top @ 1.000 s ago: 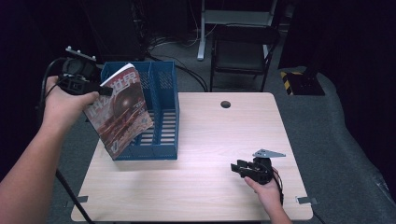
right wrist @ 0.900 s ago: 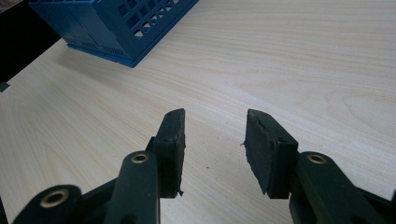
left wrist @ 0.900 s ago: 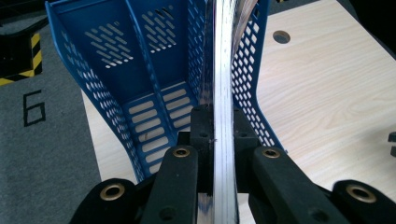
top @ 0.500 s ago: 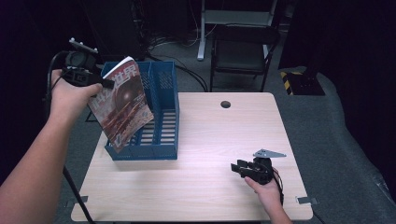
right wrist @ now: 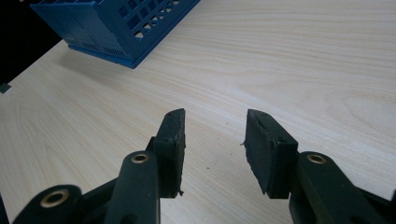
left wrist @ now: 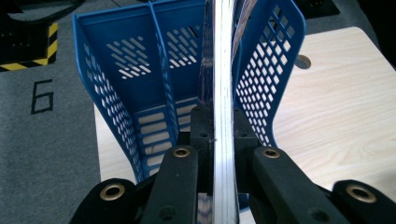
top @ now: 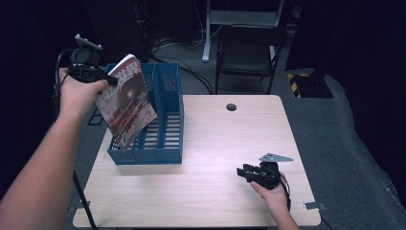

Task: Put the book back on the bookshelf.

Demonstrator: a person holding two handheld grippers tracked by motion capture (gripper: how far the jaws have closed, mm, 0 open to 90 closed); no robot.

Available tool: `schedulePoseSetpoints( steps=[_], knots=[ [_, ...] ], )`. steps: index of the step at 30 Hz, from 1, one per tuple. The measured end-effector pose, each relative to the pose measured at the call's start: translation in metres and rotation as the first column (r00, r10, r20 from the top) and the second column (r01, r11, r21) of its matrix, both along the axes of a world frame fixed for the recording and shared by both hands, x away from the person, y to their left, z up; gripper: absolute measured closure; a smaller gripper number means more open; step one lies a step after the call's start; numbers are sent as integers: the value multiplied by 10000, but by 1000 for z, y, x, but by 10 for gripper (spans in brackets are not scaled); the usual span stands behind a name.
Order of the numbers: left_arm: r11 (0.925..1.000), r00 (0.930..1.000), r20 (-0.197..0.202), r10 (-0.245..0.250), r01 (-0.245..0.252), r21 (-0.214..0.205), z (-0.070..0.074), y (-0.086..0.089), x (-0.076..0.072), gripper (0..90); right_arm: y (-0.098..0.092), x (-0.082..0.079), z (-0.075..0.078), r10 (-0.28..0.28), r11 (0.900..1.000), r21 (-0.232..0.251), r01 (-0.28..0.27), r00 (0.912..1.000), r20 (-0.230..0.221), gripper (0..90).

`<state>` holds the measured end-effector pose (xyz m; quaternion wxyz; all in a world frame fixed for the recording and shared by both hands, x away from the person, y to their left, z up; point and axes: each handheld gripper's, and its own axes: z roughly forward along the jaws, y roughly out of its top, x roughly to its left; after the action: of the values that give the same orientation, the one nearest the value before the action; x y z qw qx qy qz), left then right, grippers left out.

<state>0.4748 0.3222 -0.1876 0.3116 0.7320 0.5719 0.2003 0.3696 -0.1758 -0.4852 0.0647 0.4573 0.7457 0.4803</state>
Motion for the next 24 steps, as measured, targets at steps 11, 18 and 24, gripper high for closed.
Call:
schedulePoseSetpoints(
  steps=[11,18,24],
  knots=[
    [9988,9988,-86,481,-482,-85,-2,-3,11,837,1,0,0,49,10000,-26,-49,10000,-5,578],
    [9972,9975,52,698,-697,-274,-4,-9,18,838,0,0,0,63,10000,7,-63,10000,43,579],
    [9964,9965,99,834,-832,-164,-5,-13,24,837,1,0,0,49,10000,37,-49,10000,28,579]
  ],
)
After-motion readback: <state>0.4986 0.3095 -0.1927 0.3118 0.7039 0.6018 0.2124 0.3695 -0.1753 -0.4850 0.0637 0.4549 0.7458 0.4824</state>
